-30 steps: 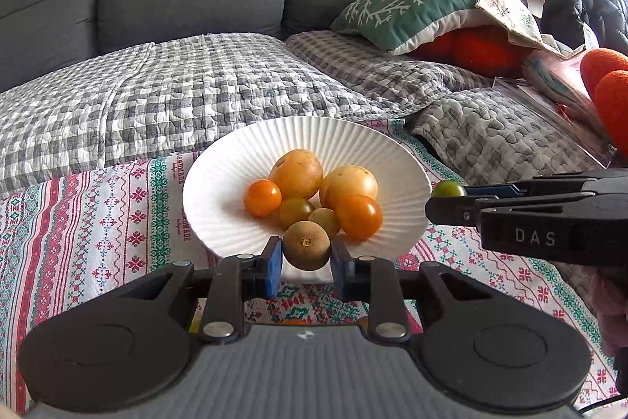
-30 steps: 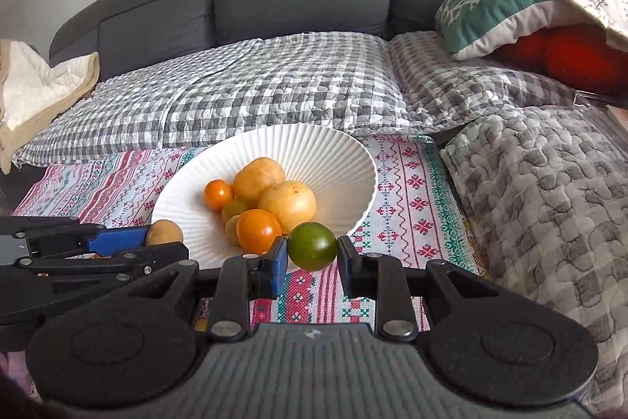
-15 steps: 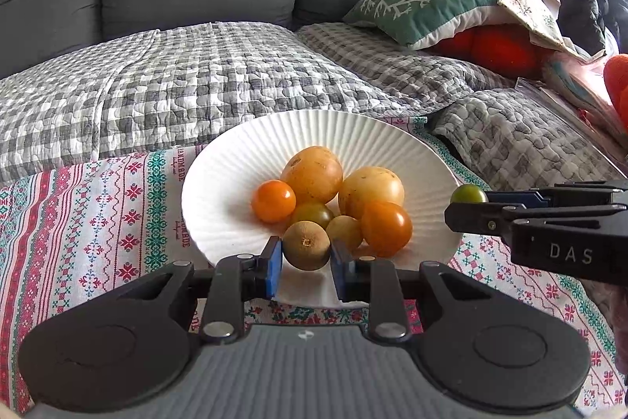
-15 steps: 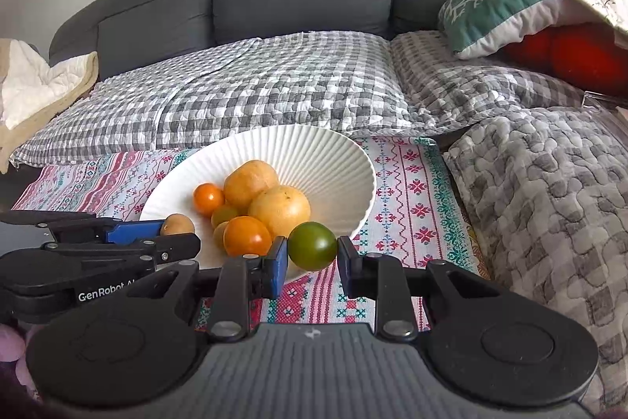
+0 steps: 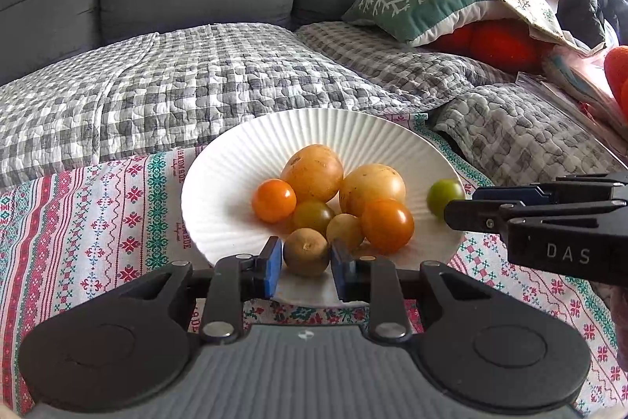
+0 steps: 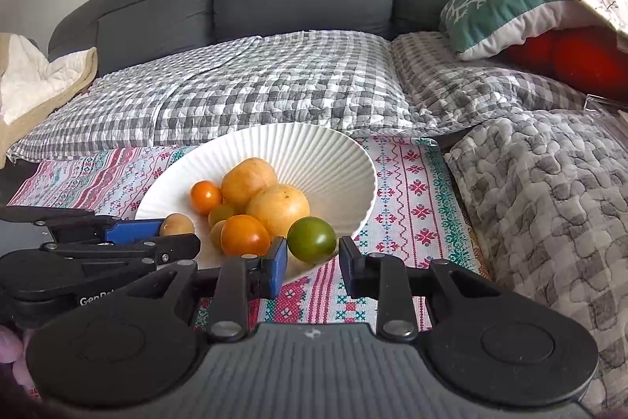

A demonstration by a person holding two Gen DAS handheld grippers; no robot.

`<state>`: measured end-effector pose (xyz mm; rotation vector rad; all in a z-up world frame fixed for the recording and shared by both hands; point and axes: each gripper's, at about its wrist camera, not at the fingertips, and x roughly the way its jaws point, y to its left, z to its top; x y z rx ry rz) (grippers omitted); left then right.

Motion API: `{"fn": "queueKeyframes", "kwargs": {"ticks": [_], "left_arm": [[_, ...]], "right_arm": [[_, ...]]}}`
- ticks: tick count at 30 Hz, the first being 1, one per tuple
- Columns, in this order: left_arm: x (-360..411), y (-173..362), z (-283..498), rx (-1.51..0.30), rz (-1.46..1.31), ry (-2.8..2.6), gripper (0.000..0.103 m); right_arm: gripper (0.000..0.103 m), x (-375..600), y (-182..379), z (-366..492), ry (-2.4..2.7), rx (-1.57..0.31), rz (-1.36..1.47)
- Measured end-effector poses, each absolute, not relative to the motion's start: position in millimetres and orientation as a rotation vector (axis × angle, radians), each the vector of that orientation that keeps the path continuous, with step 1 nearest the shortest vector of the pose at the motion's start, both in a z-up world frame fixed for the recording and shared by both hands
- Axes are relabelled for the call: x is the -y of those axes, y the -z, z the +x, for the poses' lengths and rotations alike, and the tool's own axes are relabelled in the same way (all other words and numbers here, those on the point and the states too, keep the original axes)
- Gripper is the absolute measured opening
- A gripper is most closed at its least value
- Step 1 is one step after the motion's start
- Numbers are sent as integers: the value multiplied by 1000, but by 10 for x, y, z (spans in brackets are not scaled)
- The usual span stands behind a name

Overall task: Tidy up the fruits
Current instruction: 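Carry the kiwi and green tomato into the white plate and open both tools, then lift both open tools away from the plate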

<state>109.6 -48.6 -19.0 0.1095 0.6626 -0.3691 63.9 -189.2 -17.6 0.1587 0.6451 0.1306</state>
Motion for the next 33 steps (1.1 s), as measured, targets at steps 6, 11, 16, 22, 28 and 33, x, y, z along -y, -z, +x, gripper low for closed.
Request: {"fn": "queueKeyframes", "kwargs": {"ticks": [6, 11, 16, 22, 28, 33], "left_arm": [[461, 163, 1077, -666, 109, 356, 35], [407, 109, 1014, -675, 107, 342, 45], [327, 39, 922, -682, 94, 335, 58], [254, -29, 803, -687, 98, 330, 71], [207, -77, 660, -686, 116, 324, 85], [143, -107, 511, -687, 148, 320, 95]], "right_arm": [[39, 1939, 157, 609, -116, -646, 173], [45, 1943, 137, 542, -117, -651, 171], [55, 1954, 108, 444, -129, -656, 174], [65, 1963, 62, 296, -132, -660, 160], [78, 1952, 19, 144, -143, -660, 162], [91, 1897, -1, 8, -158, -661, 158]]}}
